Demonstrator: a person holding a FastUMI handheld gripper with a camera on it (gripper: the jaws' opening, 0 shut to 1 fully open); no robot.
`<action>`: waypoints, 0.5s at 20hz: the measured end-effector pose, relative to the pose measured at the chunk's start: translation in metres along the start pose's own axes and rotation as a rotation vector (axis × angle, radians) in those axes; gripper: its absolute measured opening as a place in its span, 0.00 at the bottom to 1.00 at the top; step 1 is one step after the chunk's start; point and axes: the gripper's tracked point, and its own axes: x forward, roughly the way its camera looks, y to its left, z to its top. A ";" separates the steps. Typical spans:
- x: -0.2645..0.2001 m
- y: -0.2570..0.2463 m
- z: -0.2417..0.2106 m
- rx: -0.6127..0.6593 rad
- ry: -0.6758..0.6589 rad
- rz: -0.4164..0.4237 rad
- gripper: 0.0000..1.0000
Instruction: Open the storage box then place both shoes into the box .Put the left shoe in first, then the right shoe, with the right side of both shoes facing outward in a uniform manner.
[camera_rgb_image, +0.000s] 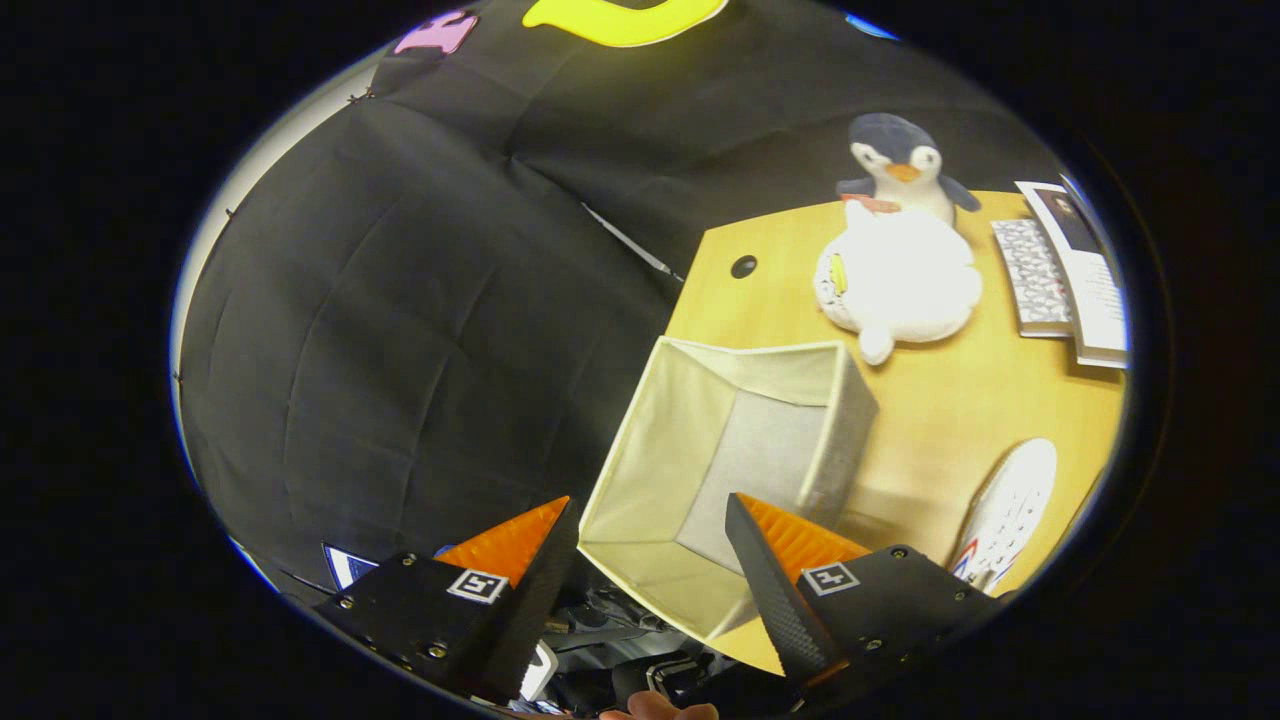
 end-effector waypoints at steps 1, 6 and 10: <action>-0.009 -0.011 -0.002 0.008 -0.005 -0.012 0.91; -0.048 -0.077 -0.020 0.037 -0.051 -0.127 0.92; -0.077 -0.134 -0.041 0.059 -0.062 -0.246 0.92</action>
